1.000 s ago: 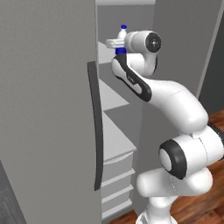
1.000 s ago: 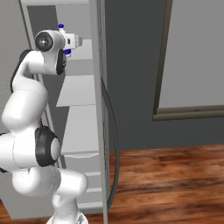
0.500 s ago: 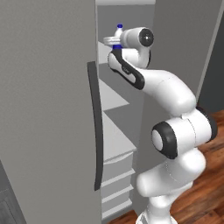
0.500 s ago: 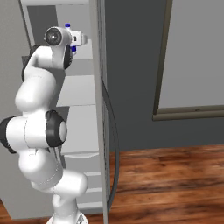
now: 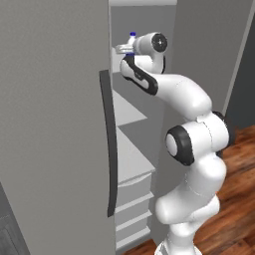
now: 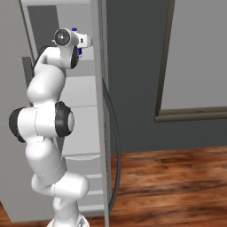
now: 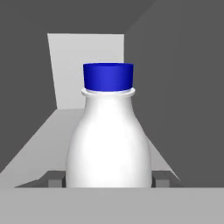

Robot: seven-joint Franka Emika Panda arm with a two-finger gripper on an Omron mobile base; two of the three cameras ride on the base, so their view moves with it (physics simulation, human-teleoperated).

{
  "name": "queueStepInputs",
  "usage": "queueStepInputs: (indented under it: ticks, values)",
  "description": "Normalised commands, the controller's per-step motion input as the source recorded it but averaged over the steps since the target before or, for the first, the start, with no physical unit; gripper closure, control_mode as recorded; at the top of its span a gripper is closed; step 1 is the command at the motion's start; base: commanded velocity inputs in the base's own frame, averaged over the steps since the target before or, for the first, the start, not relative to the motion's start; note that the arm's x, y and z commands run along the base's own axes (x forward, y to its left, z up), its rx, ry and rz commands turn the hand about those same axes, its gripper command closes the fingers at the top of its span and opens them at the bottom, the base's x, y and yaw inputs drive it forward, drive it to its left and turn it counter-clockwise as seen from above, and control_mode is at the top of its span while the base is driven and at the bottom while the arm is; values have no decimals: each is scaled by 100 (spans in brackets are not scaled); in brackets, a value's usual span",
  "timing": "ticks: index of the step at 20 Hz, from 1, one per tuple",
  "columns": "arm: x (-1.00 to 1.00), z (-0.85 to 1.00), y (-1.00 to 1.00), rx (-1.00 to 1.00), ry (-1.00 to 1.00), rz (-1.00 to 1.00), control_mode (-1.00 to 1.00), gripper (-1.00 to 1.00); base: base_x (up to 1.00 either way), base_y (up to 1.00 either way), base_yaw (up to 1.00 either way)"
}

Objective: Take the bottled waters from the counter and place them in the freezer to freeze. Close the freezer door after placing the bottles.

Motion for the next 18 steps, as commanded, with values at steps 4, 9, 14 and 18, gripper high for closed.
queueStepInputs:
  ticks: [4, 9, 14, 18]
  values:
    - [57, -5, 0, 0, 0, 0, -100, 100, 0, 0, 0]
    - [59, -6, 0, -1, 0, 0, -100, 100, 0, 0, 0]
    - [55, -12, 0, -2, 0, 0, -100, 100, 0, 0, 0]
    - [41, -27, 0, -1, 0, 0, -100, 100, 0, 0, 0]
